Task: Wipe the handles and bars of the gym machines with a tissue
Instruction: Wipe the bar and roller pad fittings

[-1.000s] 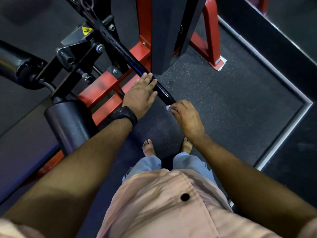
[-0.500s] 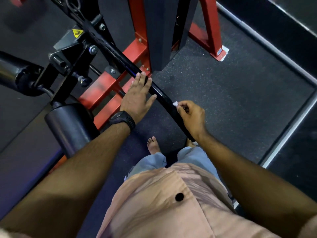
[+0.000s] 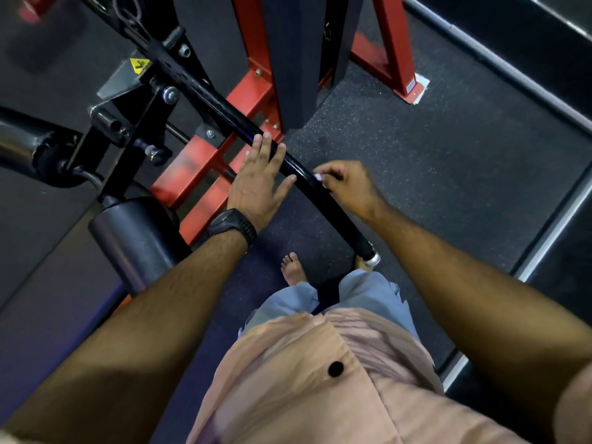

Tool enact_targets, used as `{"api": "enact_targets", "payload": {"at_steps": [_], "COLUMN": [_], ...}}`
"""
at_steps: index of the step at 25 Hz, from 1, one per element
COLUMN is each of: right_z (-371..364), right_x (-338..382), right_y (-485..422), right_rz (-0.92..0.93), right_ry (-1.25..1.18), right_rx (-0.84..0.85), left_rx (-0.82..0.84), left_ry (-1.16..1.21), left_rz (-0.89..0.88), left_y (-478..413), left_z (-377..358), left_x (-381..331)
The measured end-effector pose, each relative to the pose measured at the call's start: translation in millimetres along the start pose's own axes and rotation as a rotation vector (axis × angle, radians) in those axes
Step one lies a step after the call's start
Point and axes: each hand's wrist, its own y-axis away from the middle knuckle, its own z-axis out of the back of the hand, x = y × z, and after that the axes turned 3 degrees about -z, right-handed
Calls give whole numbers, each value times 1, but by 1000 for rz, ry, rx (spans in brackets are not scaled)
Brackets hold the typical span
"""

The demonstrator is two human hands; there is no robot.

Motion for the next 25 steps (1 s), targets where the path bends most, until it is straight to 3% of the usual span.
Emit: {"api": "enact_targets", "payload": {"at_steps": [11, 13, 16, 19, 22, 25], "right_z": [2, 0, -7, -12, -31, -39], "right_x": [-32, -13, -3, -21, -24, -51], "right_y": [20, 12, 20, 50, 58, 70], "right_rz": [-194, -132, -17, -58, 244, 494], "right_ry": [-52, -120, 5, 80, 159, 345], "right_rx": [62, 1, -68, -196, -364, -380], "left_rx": [31, 9, 29, 45, 58, 76], "left_ry": [-62, -72, -107, -86, -103, -123], "left_rz": [-85, -108, -184, -195, -197, -208], "left_y": [5, 5, 6, 7, 6, 4], "left_z": [-9, -11, -8, -5, -6, 0], "left_x": [-1, 1, 1, 1, 0, -1]}}
